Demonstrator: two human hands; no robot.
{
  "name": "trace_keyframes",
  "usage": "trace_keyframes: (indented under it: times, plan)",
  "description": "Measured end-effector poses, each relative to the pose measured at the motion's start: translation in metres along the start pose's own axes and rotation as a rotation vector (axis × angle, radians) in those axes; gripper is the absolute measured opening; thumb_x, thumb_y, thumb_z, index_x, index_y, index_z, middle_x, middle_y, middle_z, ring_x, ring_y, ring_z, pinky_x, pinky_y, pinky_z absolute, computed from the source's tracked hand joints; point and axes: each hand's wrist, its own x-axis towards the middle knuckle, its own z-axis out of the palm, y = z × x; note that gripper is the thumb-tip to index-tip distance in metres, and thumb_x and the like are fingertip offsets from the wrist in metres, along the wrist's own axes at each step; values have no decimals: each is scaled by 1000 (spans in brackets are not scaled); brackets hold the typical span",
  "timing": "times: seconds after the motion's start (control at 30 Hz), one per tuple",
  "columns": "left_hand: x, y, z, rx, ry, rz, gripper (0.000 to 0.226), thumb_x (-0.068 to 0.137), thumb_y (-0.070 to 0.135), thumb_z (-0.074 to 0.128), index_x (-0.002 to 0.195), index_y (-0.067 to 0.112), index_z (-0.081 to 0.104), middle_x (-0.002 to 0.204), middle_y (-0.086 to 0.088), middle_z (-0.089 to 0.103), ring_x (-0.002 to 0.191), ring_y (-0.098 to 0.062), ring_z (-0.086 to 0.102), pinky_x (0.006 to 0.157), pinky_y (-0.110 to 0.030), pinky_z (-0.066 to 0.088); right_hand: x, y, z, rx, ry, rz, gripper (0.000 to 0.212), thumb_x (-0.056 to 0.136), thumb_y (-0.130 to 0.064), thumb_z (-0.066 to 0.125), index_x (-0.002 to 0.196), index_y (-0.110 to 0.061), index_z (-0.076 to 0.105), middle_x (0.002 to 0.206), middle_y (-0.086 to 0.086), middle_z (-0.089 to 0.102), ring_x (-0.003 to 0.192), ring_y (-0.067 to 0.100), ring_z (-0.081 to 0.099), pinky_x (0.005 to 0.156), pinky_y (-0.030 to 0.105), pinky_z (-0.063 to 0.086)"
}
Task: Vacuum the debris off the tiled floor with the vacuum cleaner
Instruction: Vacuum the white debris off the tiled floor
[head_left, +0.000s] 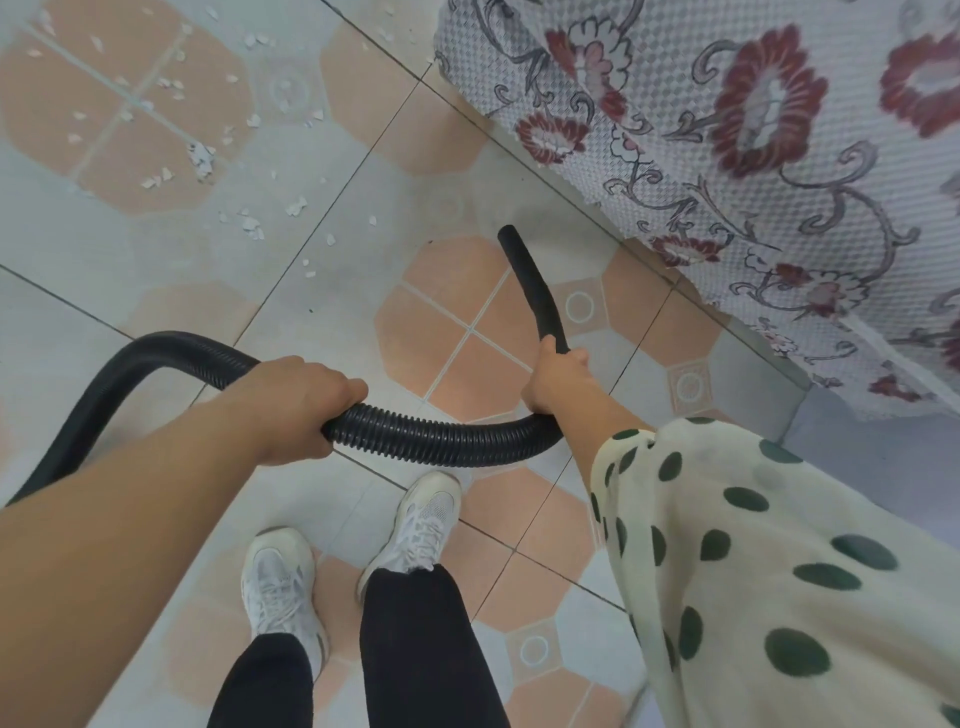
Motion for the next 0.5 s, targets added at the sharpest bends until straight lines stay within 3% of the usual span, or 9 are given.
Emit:
trace_keyframes:
  times: [0.1, 0.2, 0.27, 0.33, 0.5]
  plan:
    - [3, 3, 1, 8, -13, -18, 17, 81, 24, 54, 86, 29, 38, 84, 9, 54, 74, -12, 49, 49, -18, 21, 6, 7, -5, 135, -7, 23, 92, 93, -12, 51, 154, -12, -18, 145, 25, 18, 107, 35, 51, 82, 38, 41]
    - [5, 3, 2, 12, -17, -41, 17, 81, 24, 53, 87, 30, 38, 86, 9, 55, 79, -12, 51, 49, -17, 20, 16, 9, -7, 200, 5, 15, 88, 93, -14, 55, 155, -13, -7, 140, 22, 22, 94, 32, 47, 77, 35, 41]
    - [5, 2, 3, 23, -17, -54, 16, 82, 25, 53, 88, 30, 40, 87, 10, 55, 79, -12, 51, 49, -17, 20, 20, 7, -6, 229, 25, -1, 81, 92, -13, 55, 154, -13, 3, 135, 21, 25, 96, 33, 50, 78, 35, 42]
    - [6, 0, 4, 32, -13, -60, 15, 82, 25, 53, 89, 30, 41, 88, 10, 55, 78, -12, 50, 48, -18, 20, 22, 3, -3, 253, 10, 1, 82, 92, -11, 55, 154, -14, 1, 135, 22, 25, 96, 33, 49, 77, 35, 41]
    - [1, -10, 20, -1, -16, -74, 16, 79, 27, 53, 86, 32, 39, 83, 12, 51, 79, -12, 50, 64, -25, 38, 17, -5, 7, 267, 42, -46, 87, 94, -13, 53, 155, -13, -10, 142, 28, 29, 107, 35, 51, 81, 38, 46]
